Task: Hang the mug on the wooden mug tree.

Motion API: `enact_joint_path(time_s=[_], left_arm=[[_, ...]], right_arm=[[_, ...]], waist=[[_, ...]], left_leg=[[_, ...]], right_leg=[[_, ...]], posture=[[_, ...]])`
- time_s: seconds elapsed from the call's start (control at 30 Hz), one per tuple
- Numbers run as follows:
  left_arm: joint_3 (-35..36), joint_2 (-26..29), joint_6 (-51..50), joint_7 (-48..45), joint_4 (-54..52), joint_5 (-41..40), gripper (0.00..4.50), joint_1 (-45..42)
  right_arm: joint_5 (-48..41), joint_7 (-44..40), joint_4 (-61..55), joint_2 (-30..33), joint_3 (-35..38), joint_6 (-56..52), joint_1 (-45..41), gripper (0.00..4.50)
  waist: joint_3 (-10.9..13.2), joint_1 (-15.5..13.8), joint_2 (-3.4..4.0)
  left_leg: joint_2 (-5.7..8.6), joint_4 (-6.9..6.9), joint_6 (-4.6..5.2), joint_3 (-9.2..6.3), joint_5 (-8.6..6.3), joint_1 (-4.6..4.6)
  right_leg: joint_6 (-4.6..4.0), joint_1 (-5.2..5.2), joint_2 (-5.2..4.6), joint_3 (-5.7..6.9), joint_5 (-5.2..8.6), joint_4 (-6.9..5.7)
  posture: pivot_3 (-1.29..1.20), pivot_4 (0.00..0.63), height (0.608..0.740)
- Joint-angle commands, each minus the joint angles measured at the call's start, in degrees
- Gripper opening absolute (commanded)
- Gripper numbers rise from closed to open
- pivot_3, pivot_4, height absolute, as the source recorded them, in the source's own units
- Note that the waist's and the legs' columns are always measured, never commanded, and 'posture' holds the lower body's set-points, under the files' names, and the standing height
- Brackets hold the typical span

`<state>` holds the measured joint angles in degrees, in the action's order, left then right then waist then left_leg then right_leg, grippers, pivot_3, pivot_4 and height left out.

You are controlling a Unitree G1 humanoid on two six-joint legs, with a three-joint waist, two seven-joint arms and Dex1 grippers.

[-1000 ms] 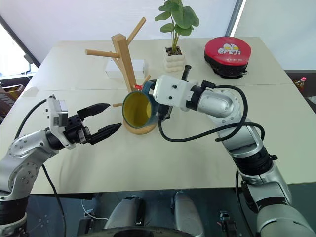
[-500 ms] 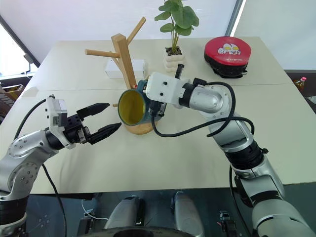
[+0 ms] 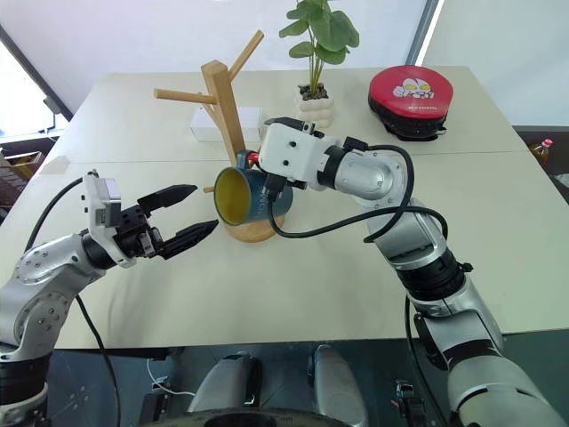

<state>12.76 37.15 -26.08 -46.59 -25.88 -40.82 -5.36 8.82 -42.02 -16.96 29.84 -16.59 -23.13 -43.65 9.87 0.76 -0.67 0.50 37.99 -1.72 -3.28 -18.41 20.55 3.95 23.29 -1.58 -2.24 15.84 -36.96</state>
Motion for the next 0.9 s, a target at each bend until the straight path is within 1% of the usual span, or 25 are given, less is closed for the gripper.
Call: enact_joint_path(time_s=[0.03,0.17,0.3,0.37,0.43,0.57,0.7,0.9], left_arm=[[1.4,0.2,0.3,0.3,-1.1,-0.8,4.50,-0.2],[2.4,-1.0,0.6,1.4,1.7,-0.6,4.50,0.4],[5.2,-3.2,0.9,3.5,5.2,-1.7,4.50,1.0],[6.7,-4.2,1.5,5.4,8.3,-0.3,4.50,1.5],[7.2,-5.0,3.4,7.1,11.4,2.5,4.50,2.1],[8.9,-8.3,8.5,12.5,17.8,7.6,4.50,2.7],[10.5,-11.3,12.8,17.9,22.2,11.4,4.50,2.8],[9.1,-12.1,14.9,18.2,23.2,13.9,4.50,4.4]], right_arm=[[-5.0,-2.5,-4.7,3.8,8.4,0.7,2.4,2.94],[-14.4,-6.3,-6.6,7.0,17.9,0.7,9.3,2.94],[-26.6,-5.8,-6.1,3.7,27.9,-4.0,17.7,2.94],[-29.3,-4.5,-3.7,1.1,30.8,-3.4,22.9,2.94],[-29.9,-1.9,-0.7,-1.5,32.2,-2.3,26.0,2.94],[-26.6,2.9,7.4,-5.2,32.0,4.4,30.7,2.94],[-26.4,4.8,11.8,-7.6,31.0,9.2,31.9,2.94],[-25.9,5.7,13.3,-7.7,28.7,11.4,31.3,2.94]], waist=[[0.0,-0.2,0.00],[0.0,-0.1,-0.01],[0.0,0.2,-0.02],[0.0,0.0,-0.04],[0.0,0.1,-0.02],[0.0,0.0,-0.02],[0.0,0.1,-0.02],[0.0,0.0,-0.02]], left_leg=[[0.00,0.00,0.00,0.00,0.00,0.01],[0.02,-0.02,0.02,-0.01,-0.01,0.05],[-0.02,-0.09,0.04,0.00,-0.03,0.01],[-0.04,-0.12,0.05,-0.02,-0.03,-0.04],[-0.04,-0.14,0.05,-0.02,-0.03,-0.06],[-0.02,-0.07,0.04,0.05,-0.03,-0.12],[-0.02,-0.07,0.04,0.05,-0.02,-0.08],[-0.02,-0.07,0.04,0.05,-0.02,-0.09]], right_leg=[[0.00,0.00,-0.01,0.01,0.00,0.01],[0.01,-0.10,-0.06,0.03,-0.01,0.21],[0.02,-0.11,-0.02,0.02,-0.01,0.25],[0.02,-0.11,0.00,0.03,-0.01,0.20],[0.01,-0.10,0.02,0.03,-0.01,0.16],[0.02,-0.12,0.00,-0.03,-0.01,0.08],[0.02,-0.05,0.00,-0.03,-0.01,0.03],[0.02,-0.06,0.00,-0.03,-0.01,0.02]], posture=[[0.00,0.150,0.740],[0.00,0.150,0.740],[0.00,0.150,0.740],[0.00,0.150,0.740],[0.00,0.150,0.740],[0.00,0.150,0.740],[0.00,0.150,0.740],[0.00,0.150,0.740]])
